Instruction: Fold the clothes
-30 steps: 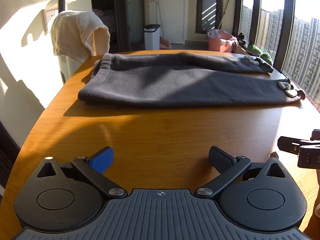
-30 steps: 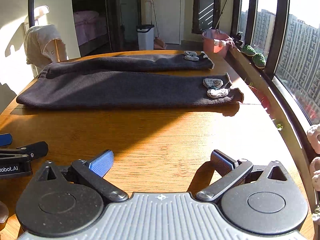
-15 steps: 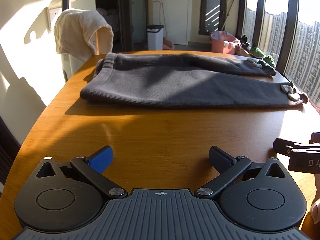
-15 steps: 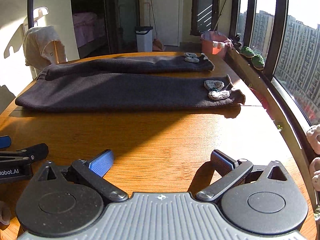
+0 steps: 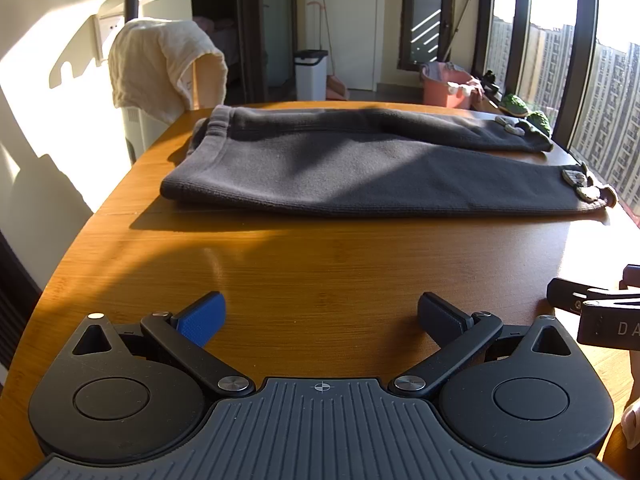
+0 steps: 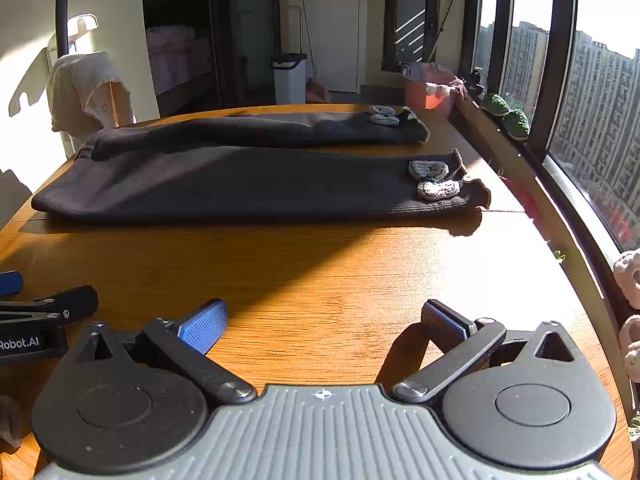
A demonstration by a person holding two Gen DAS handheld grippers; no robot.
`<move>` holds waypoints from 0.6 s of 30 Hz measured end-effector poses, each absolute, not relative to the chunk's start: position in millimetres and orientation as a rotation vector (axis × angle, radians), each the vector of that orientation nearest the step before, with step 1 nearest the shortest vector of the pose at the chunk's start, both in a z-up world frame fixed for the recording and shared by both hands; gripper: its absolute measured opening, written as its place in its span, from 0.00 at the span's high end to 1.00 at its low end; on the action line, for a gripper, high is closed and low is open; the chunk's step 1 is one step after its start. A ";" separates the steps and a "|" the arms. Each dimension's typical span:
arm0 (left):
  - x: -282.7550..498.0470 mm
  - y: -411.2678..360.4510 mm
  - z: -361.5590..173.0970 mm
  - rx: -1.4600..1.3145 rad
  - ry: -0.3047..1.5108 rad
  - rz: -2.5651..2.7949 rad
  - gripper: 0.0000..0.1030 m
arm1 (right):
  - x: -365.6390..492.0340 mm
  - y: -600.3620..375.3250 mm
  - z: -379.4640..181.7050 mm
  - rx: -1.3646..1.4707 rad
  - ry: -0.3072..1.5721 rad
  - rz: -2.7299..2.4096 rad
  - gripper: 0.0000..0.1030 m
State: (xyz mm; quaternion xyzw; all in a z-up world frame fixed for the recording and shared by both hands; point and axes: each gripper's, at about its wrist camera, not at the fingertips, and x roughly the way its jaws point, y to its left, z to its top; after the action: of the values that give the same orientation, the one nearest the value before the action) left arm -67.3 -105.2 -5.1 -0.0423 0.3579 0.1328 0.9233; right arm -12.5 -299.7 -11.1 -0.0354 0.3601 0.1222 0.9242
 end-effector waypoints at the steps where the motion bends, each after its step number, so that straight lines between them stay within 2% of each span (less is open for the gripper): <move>1: -67.6 -105.6 -5.0 -0.087 0.734 0.274 0.00 | -12.8 -299.3 -11.2 -0.073 0.739 0.251 0.00; 18: -68.3 -106.6 -4.4 -0.088 0.732 0.278 0.00 | -13.5 -297.3 -11.8 -0.072 0.738 0.249 0.00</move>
State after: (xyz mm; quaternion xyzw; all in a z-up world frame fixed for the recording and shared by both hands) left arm -68.3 -106.6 -4.4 -0.0429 0.3564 0.1353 0.9235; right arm -13.5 -297.3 -11.8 -0.0353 0.3596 0.1214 0.9245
